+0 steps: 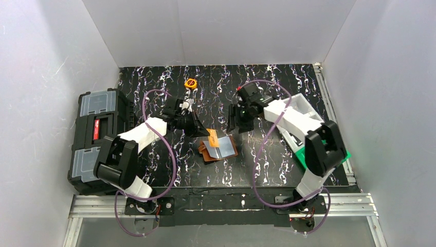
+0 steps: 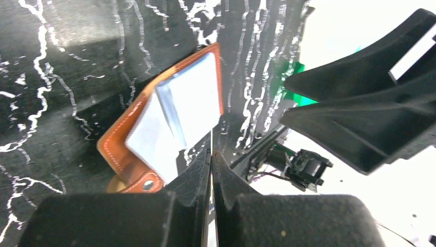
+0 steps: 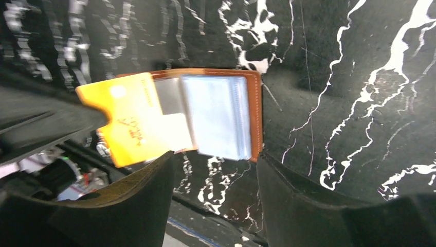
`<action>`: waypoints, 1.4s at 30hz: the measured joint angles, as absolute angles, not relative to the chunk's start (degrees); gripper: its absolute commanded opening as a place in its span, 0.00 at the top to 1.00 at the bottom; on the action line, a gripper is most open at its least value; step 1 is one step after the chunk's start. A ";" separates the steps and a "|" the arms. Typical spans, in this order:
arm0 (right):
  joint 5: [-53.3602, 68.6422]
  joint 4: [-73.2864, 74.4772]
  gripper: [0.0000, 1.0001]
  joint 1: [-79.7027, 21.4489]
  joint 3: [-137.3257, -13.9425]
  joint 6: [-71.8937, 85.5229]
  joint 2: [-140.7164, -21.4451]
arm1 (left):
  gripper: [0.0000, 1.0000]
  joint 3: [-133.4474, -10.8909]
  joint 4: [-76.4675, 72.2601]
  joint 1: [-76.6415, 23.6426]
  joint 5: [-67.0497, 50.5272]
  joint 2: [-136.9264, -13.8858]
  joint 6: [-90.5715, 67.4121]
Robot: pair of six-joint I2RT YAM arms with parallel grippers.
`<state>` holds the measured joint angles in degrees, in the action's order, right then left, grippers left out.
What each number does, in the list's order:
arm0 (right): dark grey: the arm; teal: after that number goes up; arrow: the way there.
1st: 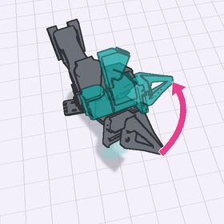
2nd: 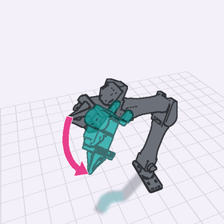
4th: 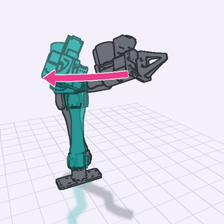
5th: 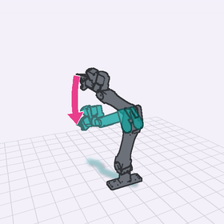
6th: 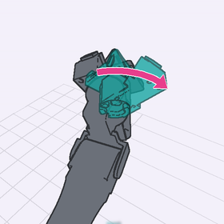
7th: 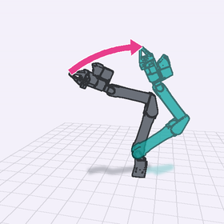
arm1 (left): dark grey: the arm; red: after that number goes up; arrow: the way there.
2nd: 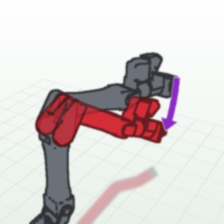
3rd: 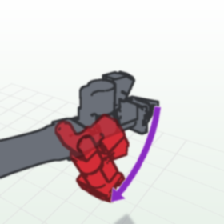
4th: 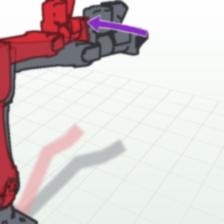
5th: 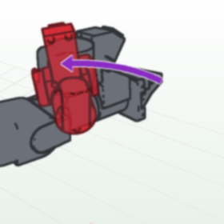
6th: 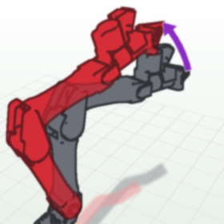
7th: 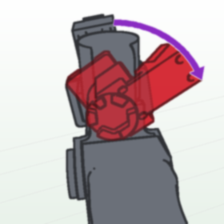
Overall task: Take the credit cards out of the card holder
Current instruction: Remove the credit card from the card holder, then place the credit card in the storage box.
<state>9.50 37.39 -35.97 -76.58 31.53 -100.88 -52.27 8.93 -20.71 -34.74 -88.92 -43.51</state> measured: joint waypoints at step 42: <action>44.34 -0.45 0.99 -26.35 -57.56 54.02 -78.04 | 0.64 -56.03 -21.65 -20.38 -55.37 -85.62 -65.65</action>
